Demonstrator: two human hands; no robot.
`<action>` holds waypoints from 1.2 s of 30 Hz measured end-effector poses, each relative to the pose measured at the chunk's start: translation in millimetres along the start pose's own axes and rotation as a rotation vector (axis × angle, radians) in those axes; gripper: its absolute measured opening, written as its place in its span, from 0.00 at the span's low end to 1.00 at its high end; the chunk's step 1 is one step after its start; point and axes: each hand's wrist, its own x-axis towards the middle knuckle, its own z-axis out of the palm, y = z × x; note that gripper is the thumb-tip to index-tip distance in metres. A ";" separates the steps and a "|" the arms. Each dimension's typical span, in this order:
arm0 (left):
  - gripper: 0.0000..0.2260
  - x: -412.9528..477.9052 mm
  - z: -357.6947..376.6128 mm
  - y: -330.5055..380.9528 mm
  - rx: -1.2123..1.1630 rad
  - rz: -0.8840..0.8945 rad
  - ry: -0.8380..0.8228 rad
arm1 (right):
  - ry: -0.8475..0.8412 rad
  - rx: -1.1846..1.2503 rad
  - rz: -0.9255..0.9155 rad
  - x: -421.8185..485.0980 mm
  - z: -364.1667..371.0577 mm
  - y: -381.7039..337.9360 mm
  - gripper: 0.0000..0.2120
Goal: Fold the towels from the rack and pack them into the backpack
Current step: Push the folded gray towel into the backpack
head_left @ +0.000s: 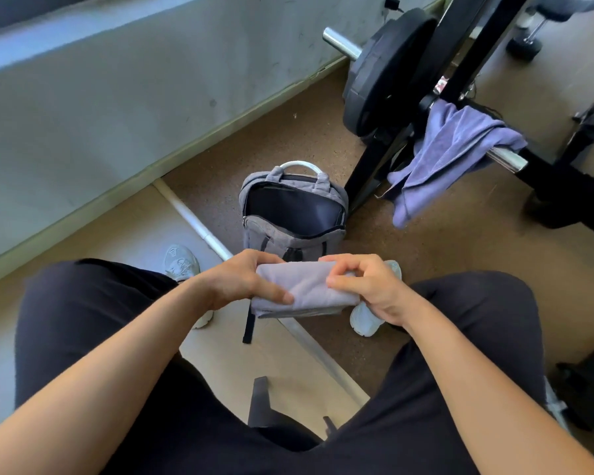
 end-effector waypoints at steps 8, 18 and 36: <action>0.16 32.2 -27.0 8.1 -0.020 0.249 0.125 | -0.064 0.218 0.072 33.8 -6.0 -10.0 0.25; 0.16 131.7 -101.1 7.2 0.305 0.255 0.441 | 0.300 0.066 -0.027 131.6 -52.0 -20.1 0.15; 0.63 183.1 -110.8 -54.1 1.234 0.361 0.320 | -0.022 -0.778 0.062 231.5 -22.9 40.6 0.17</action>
